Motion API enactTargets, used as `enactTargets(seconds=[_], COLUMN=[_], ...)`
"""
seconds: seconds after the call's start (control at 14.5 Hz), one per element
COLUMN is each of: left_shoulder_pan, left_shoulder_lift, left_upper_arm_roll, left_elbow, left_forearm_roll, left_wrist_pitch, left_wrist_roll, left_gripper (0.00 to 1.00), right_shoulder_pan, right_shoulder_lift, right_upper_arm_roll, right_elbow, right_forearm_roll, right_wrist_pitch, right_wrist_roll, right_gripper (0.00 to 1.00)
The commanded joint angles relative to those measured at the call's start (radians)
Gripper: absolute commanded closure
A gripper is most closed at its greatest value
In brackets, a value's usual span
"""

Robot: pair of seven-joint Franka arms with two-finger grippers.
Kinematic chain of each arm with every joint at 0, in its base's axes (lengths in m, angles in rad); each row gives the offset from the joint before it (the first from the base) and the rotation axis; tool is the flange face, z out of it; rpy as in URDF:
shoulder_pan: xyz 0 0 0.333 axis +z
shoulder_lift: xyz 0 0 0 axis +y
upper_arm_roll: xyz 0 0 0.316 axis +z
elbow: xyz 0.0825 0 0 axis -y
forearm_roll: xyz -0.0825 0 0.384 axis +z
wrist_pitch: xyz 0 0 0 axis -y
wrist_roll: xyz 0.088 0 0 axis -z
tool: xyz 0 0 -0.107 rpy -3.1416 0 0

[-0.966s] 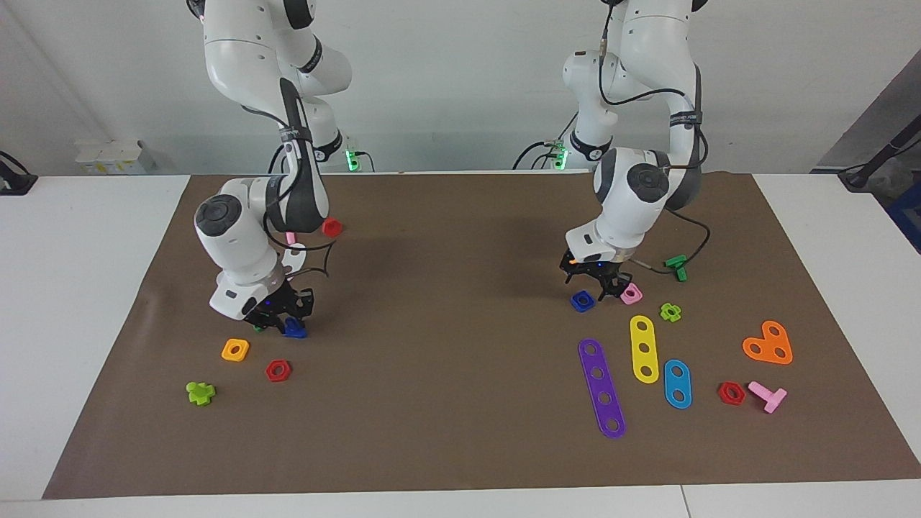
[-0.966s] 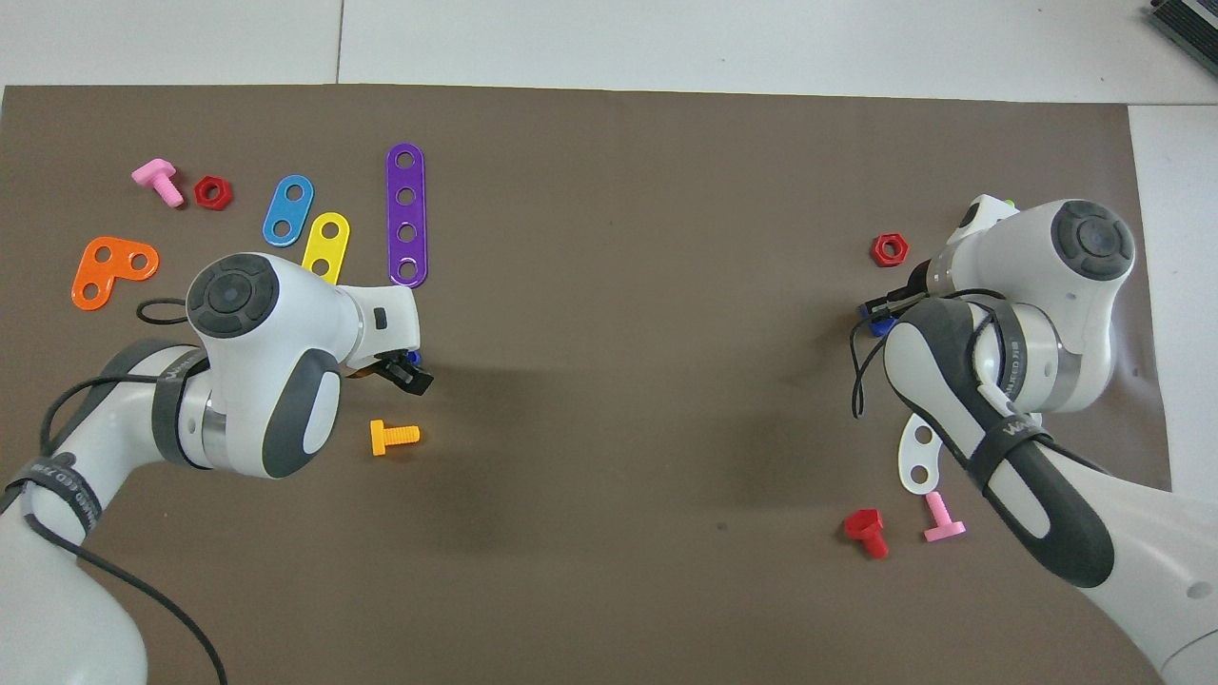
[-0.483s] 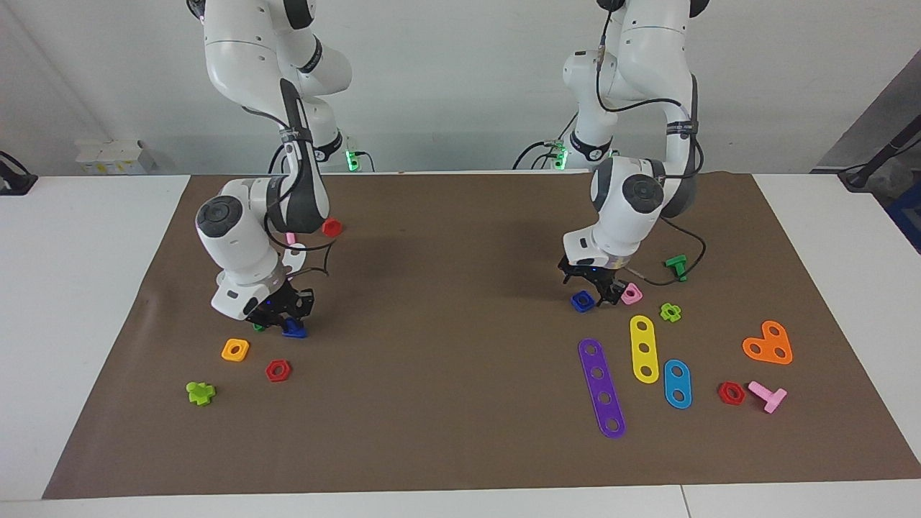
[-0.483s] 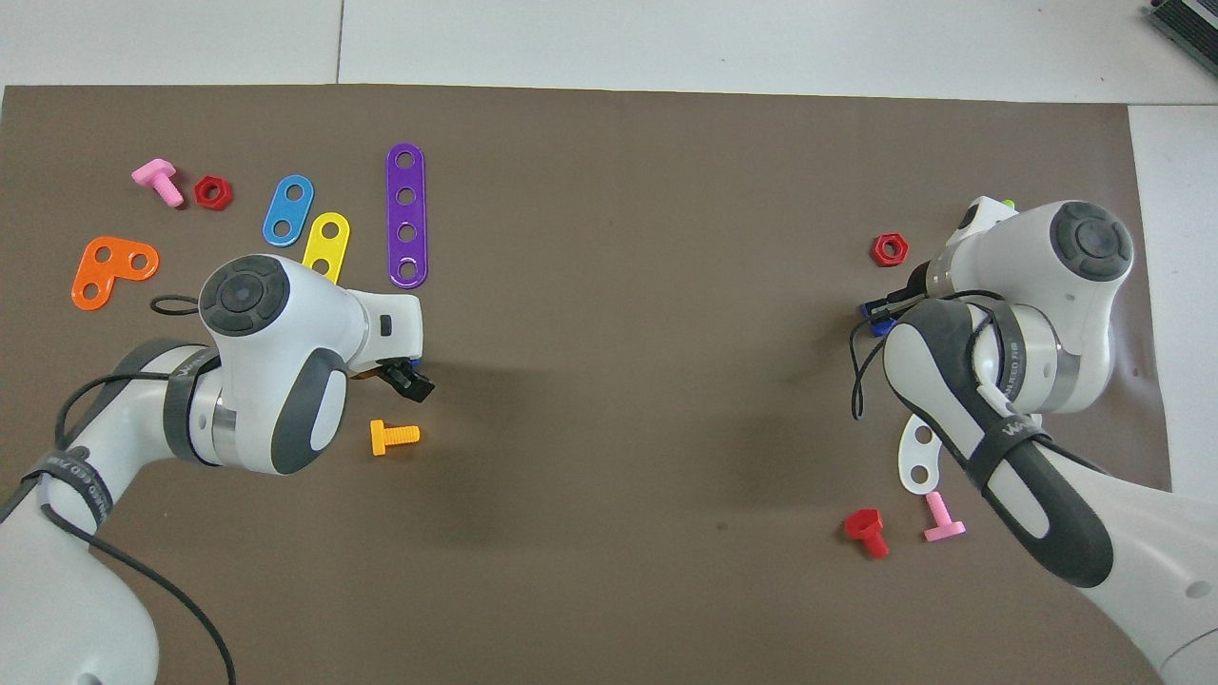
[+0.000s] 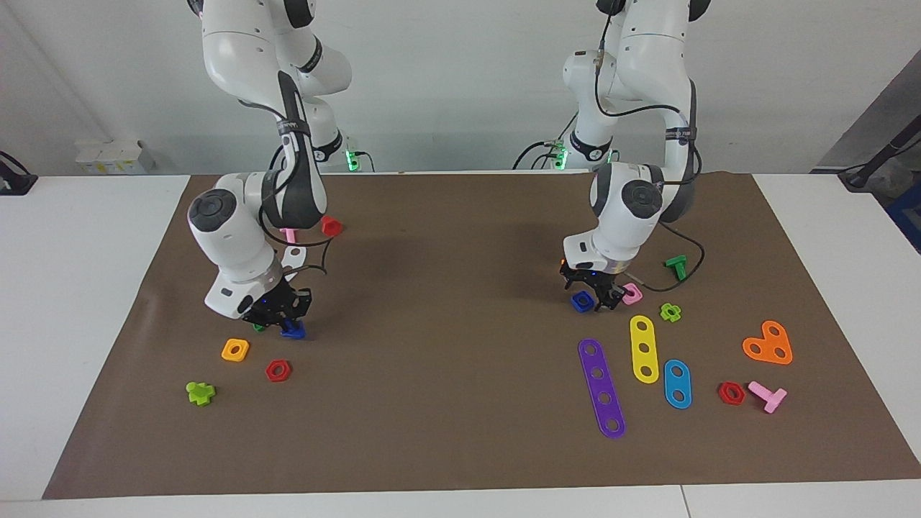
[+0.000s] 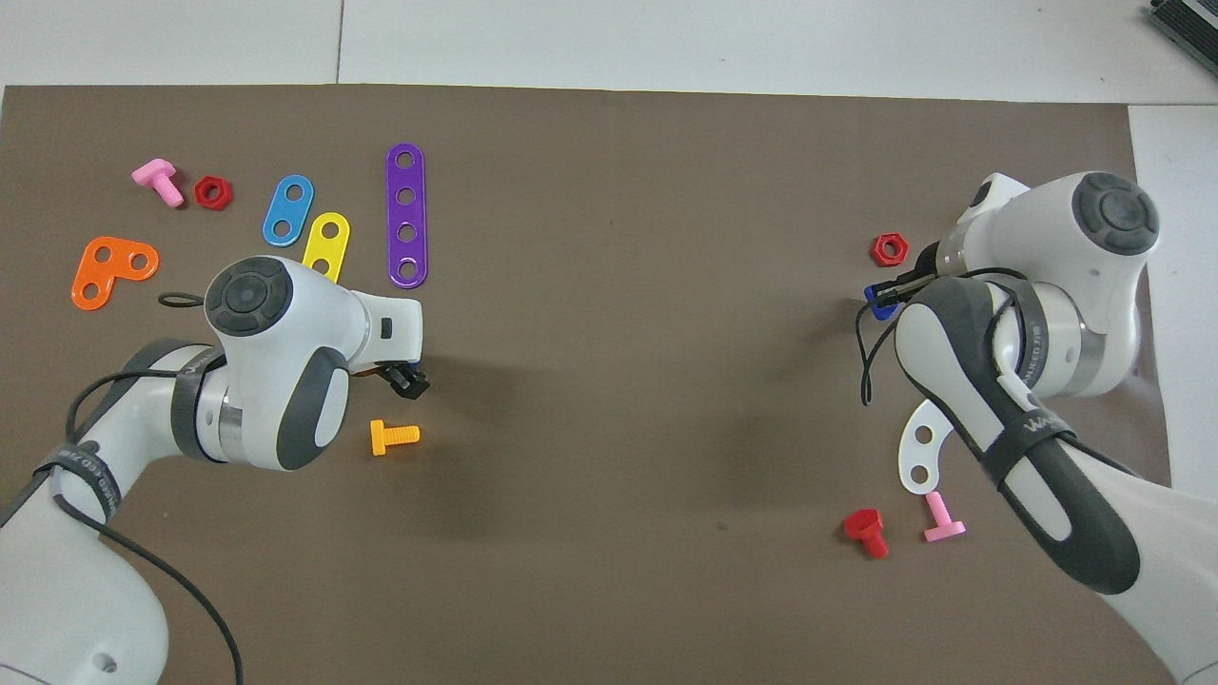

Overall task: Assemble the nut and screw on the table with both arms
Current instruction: 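Lift the blue bolt with the right gripper and carry it toward the left gripper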

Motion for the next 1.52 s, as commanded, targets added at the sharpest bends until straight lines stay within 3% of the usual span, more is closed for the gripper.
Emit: enactTargets(seconds=[0.0, 0.14, 0.41, 0.69, 0.83, 1.03, 1.17, 1.45], left_shoulder_pan=[-0.005, -0.004, -0.004, -0.004, -0.002, -0.001, 0.006, 0.019], left_shoulder_lift=[0.0, 0.001, 0.001, 0.0, 0.0, -0.002, 0.0, 0.009], left_upper_arm_roll=[0.01, 0.01, 0.01, 0.01, 0.01, 0.01, 0.012, 0.015], left_elbow=[-0.013, -0.014, -0.019, -0.025, -0.026, -0.025, -0.011, 0.093], left_forearm_roll=[-0.002, -0.002, -0.002, -0.002, -0.002, -0.002, -0.004, -0.01], left_wrist_pitch=[0.021, 0.021, 0.021, 0.02, 0.012, 0.007, -0.015, -0.181], left_wrist_roll=[0.021, 0.021, 0.02, 0.012, 0.002, -0.028, -0.061, -0.207], left_gripper=[0.24, 0.3, 0.41, 0.63, 0.8, 0.87, 0.98, 1.0], right_shoulder_pan=[0.049, 0.123, 0.35, 0.477, 0.539, 0.57, 0.597, 0.602], right_shoulder_lift=[-0.031, -0.023, 0.041, 0.104, 0.151, 0.194, 0.225, 0.279], right_upper_arm_roll=[0.006, 0.006, 0.009, 0.011, 0.009, 0.009, 0.009, 0.009], right_elbow=[0.14, 0.224, 0.237, 0.237, 0.237, 0.237, 0.237, 0.237], right_forearm_roll=[0.003, -0.003, 0.014, 0.011, 0.001, -0.006, -0.005, -0.017], right_wrist_pitch=[-0.183, -0.24, -0.086, 0.033, 0.065, 0.157, 0.2, 0.31], right_wrist_roll=[0.133, 0.279, 0.58, 0.718, 0.746, 0.798, 0.806, 0.806], right_gripper=[1.0, 1.0, 1.0, 1.0, 1.0, 1.0, 1.0, 1.0])
